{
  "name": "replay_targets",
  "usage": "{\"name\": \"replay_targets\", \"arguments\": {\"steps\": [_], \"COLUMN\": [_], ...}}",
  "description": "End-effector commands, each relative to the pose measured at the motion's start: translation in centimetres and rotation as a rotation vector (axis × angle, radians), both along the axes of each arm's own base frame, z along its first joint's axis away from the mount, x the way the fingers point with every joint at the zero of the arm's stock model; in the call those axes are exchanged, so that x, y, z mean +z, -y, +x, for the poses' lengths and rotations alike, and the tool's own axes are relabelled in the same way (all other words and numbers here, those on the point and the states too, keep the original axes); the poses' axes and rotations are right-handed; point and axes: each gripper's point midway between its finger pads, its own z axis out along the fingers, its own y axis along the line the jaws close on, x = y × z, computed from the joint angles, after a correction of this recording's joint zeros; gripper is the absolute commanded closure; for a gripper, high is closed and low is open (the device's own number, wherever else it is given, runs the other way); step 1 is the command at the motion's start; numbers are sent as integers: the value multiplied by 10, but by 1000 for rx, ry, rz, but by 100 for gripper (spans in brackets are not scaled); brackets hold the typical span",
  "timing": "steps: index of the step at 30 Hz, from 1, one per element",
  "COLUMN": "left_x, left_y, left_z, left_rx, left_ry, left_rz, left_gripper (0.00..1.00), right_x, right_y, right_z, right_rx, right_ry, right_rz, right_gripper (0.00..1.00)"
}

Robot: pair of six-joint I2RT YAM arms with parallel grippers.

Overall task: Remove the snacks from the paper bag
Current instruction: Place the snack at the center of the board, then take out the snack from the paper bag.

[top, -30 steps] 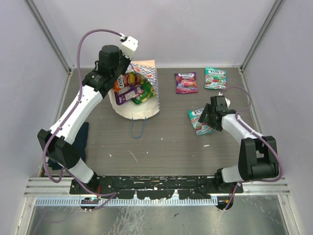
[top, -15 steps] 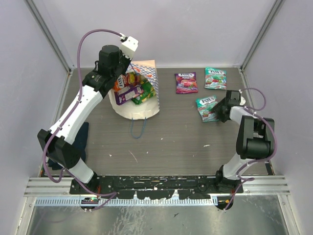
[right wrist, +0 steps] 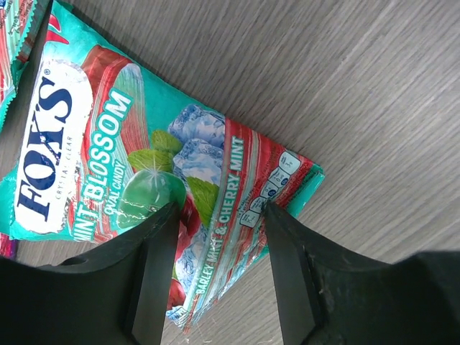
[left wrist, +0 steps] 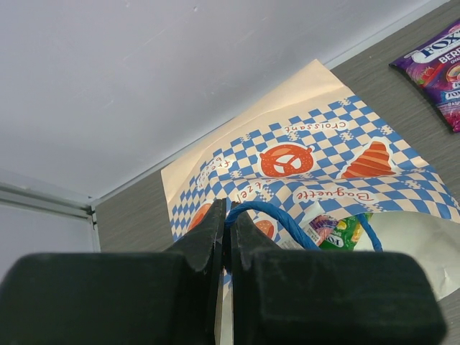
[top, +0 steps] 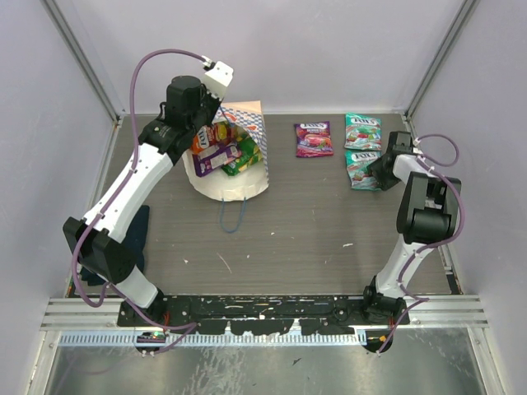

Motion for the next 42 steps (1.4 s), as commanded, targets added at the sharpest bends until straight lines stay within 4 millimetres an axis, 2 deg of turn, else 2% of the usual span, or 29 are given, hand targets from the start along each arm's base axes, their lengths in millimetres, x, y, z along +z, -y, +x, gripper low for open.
{"name": "replay_targets", "arguments": {"steps": [1, 3, 5, 8, 10, 12, 13, 14, 15, 17, 18, 19, 20, 22, 24, 27, 30, 38, 42], "left_x": [55, 56, 57, 57, 57, 57, 56, 56, 55, 53, 52, 50, 49, 48, 49, 48, 47, 45, 43], "left_y": [-5, -5, -3, 1, 4, 7, 9, 11, 15, 24, 27, 29, 31, 36, 41, 46, 48, 49, 50], "left_z": [-11, -12, -13, -14, -15, -15, -16, -17, -18, -21, -22, -22, -22, -23, -24, -26, -27, -22, -16], "left_rx": [-5, -9, -17, -40, -52, -66, -75, -91, -110, -146, -155, -160, -165, -174, -186, -194, -190, -180, -165], "left_ry": [130, 129, 129, 126, 124, 118, 116, 111, 107, 97, 93, 87, 83, 77, 76, 74, 73, 73, 73], "left_rz": [-80, -83, -90, -104, -112, -117, -120, -122, -125, -124, -119, -111, -104, -99, -99, -94, -86, -79, -85], "left_gripper": [95, 95, 95, 95, 95, 96, 96, 96, 96, 97, 98, 99, 100, 100, 100, 100, 100, 100, 100], "right_x": [8, 25, 50, 104, 142, 177, 190, 209, 219, 228, 225, 229, 232, 241, 247, 250, 250, 231, 233], "right_y": [10, 4, -2, -12, -20, -31, -40, -57, -75, -113, -138, -146, -167, -194, -214, -235, -245, -276, -288], "right_z": [-6, 1, 7, 10, 6, -3, -10, -19, -28, -48, -60, -69, -79, -94, -105, -116, -119, -116, -119], "right_rx": [-25, 30, 82, 148, 182, 208, 227, 259, 289, 330, 360, 354, 386, 426, 461, 491, 488, 541, 561], "right_ry": [-44, 4, 70, 242, 360, 466, 512, 582, 632, 702, 713, 740, 765, 816, 839, 846, 846, 799, 802], "right_rz": [-45, -35, -31, -45, -69, -88, -80, -62, -39, -4, 17, 25, 51, 94, 120, 147, 152, 187, 193], "right_gripper": [42, 36, 29, 17, 10, 7, 6, 6, 5, 3, 3, 2, 2, 2, 2, 2, 2, 3, 3]}}
